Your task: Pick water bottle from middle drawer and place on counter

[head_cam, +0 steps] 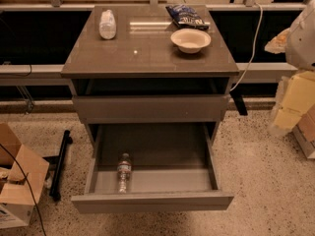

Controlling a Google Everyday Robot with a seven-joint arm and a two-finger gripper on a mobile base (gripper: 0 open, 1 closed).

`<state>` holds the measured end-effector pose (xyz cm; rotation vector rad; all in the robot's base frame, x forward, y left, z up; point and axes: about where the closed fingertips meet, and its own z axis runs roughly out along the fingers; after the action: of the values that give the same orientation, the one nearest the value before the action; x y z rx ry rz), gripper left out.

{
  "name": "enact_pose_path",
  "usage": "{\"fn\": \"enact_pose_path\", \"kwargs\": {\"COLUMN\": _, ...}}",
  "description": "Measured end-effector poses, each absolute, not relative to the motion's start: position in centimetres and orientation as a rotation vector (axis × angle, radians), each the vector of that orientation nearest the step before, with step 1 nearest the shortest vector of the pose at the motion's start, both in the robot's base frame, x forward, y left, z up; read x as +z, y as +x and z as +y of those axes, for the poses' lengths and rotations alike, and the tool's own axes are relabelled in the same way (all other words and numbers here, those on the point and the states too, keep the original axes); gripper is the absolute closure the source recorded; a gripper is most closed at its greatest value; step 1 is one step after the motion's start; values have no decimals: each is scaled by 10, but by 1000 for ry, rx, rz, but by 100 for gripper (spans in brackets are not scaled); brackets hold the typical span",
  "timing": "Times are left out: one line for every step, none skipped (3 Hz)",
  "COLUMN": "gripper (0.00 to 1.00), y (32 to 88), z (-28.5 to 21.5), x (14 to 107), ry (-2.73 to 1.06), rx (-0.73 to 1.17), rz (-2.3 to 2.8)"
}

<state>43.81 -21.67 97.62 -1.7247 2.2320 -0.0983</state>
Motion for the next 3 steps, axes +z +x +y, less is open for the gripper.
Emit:
{"fn": "enact_pose_path", "kwargs": {"gripper": 0, "y": 438, "z": -216, "x": 977, "ry": -1722, "rx": -99, "rz": 2230}}
{"fn": "enact_pose_path", "kwargs": {"gripper": 0, "y": 447, "z": -207, "x": 964, "ry": -1666, "rx": -60, "rz": 2258}}
{"fn": "enact_pose_path", "kwargs": {"gripper": 0, "y": 475, "z": -184, "x": 924, "ry": -1513, "rx": 28, "rz": 2366}}
